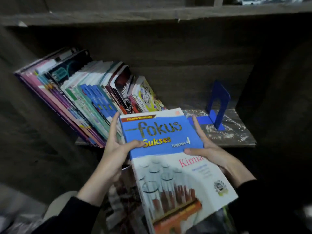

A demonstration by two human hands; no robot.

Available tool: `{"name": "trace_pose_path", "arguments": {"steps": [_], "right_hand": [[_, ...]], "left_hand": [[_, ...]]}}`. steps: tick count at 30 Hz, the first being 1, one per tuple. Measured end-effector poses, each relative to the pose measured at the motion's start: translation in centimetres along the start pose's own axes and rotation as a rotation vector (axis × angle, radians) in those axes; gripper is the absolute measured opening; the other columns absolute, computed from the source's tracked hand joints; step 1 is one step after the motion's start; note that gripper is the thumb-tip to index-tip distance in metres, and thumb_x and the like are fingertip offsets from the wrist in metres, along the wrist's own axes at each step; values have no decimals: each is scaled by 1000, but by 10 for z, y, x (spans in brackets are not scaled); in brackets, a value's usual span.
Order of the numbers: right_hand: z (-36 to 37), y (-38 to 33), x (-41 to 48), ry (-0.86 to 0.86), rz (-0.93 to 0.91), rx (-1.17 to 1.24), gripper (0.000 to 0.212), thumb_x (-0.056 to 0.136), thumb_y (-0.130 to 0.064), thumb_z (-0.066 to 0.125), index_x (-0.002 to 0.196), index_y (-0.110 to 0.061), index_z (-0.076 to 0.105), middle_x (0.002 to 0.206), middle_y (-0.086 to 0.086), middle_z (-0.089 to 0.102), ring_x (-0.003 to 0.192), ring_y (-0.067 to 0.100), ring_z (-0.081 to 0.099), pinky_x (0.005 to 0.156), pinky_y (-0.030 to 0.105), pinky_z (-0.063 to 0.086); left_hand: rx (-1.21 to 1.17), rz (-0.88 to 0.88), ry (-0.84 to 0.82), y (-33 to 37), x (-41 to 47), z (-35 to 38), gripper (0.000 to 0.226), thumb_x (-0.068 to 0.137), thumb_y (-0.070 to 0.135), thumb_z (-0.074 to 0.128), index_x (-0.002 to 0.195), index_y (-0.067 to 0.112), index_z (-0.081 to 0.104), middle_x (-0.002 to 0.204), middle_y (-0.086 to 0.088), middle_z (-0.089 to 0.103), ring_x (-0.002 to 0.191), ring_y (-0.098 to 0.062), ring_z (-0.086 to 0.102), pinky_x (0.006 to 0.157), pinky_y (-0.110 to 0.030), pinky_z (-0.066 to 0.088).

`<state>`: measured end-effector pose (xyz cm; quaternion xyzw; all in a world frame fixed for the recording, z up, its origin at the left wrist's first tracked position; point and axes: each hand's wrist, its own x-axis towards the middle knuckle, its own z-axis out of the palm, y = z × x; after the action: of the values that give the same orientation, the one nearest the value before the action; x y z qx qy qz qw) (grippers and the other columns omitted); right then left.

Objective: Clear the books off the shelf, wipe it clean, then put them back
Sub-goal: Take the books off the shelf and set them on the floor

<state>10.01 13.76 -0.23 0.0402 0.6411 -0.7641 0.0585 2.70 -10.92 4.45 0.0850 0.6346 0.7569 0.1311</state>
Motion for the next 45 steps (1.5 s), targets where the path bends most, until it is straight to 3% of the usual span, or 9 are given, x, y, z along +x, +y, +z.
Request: {"name": "trace_pose_path", "arguments": {"steps": [2, 8, 13, 16, 21, 27, 37, 42, 45], "right_hand": [[-2, 21, -19, 21, 14, -68, 101, 76, 5, 70, 140, -54, 21, 115, -42, 56, 107, 1, 63, 82, 28, 55], [-32, 107, -55, 217, 287, -21, 73, 65, 9, 79, 119, -37, 61, 130, -2, 59, 106, 21, 65, 88, 37, 52], [-77, 171, -67, 356, 504, 31, 83, 53, 3, 76, 125, -34, 58, 118, 19, 63, 95, 27, 65, 88, 37, 49], [-104, 193, -65, 420, 539, 31, 73, 71, 24, 54, 128, -23, 52, 78, 9, 59, 69, 18, 54, 59, 19, 46], [-149, 235, -53, 456, 551, 69, 77, 72, 24, 47, 131, -24, 53, 65, 4, 61, 63, 15, 53, 65, 28, 40], [-178, 268, -39, 579, 552, 71, 74, 75, 29, 44, 132, -17, 53, 86, 33, 56, 70, 22, 55, 59, 26, 41], [-185, 305, -41, 614, 553, -22, 78, 75, 29, 41, 126, -28, 56, 59, 5, 56, 56, 16, 47, 57, 26, 40], [-179, 301, -42, 610, 499, -252, 65, 83, 26, 47, 135, -11, 48, 91, 8, 56, 61, 9, 50, 63, 16, 45], [-175, 294, -39, 516, 524, -688, 70, 83, 2, 61, 140, -32, 38, 94, 10, 54, 85, 27, 57, 85, 35, 48]], "left_hand": [[33, -29, -26, -34, -8, -1, 92, 75, -15, 64, 139, 44, 36, 119, 8, 66, 91, -14, 70, 74, -31, 58], [253, -172, -113, -144, -23, 25, 35, 85, -12, 58, 96, 21, 67, 105, 9, 63, 95, -9, 57, 73, -4, 45], [242, -471, -215, -232, -7, 67, 33, 86, -14, 55, 106, 12, 62, 111, 0, 55, 83, -14, 54, 66, -19, 47], [62, -591, -235, -271, 3, 93, 63, 65, -22, 66, 123, 1, 52, 117, -9, 54, 79, -14, 59, 60, -18, 50], [7, -698, -164, -329, 19, 115, 52, 62, -10, 60, 109, 13, 59, 108, -1, 61, 81, -12, 62, 60, -18, 51], [-12, -702, -156, -379, 35, 138, 48, 85, -26, 41, 122, 3, 50, 105, -2, 63, 88, -14, 63, 72, -27, 53], [125, -512, -142, -410, 35, 141, 48, 74, -21, 56, 107, 11, 66, 104, 8, 67, 89, 4, 65, 78, -22, 52], [757, -323, -120, -413, 28, 149, 49, 78, 17, 44, 124, 12, 61, 125, -16, 60, 120, -30, 54, 96, -41, 44], [1024, -465, -338, -406, 32, 147, 61, 79, 23, 37, 139, 23, 47, 142, -16, 45, 134, -39, 33, 108, -40, 27]]}}
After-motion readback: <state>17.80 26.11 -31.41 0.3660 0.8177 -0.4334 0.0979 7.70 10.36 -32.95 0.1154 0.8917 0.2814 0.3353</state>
